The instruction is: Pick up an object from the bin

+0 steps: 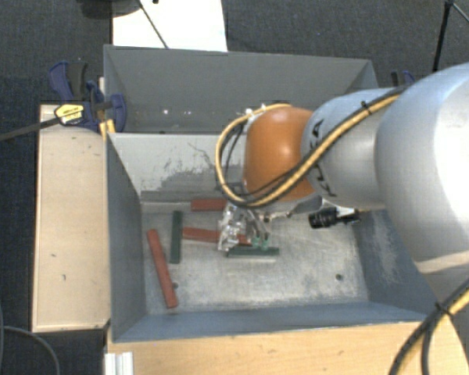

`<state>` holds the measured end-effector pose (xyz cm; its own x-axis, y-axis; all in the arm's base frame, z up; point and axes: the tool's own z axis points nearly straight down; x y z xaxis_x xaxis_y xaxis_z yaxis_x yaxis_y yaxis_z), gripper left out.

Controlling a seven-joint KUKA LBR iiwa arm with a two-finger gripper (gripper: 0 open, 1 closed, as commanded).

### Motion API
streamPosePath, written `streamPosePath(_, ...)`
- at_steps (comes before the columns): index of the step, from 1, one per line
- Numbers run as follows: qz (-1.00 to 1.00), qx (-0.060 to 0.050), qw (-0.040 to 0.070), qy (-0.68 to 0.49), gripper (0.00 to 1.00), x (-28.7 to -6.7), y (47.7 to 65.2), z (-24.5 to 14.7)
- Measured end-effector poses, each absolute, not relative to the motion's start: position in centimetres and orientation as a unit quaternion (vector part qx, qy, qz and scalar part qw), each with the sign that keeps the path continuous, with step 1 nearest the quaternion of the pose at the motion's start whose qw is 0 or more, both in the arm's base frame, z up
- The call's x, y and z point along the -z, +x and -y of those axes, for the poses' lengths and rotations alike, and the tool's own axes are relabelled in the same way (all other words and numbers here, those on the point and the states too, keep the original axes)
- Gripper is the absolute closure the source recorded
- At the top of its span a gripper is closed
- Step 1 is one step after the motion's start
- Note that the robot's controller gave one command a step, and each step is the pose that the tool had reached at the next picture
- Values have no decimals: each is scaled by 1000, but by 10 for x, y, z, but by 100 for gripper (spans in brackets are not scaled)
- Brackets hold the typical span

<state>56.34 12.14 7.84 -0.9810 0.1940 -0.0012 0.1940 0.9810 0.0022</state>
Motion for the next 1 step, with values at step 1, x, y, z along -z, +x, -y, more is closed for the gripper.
streamPosePath(1,-995,-1,1,99,100,-78,563,-121)
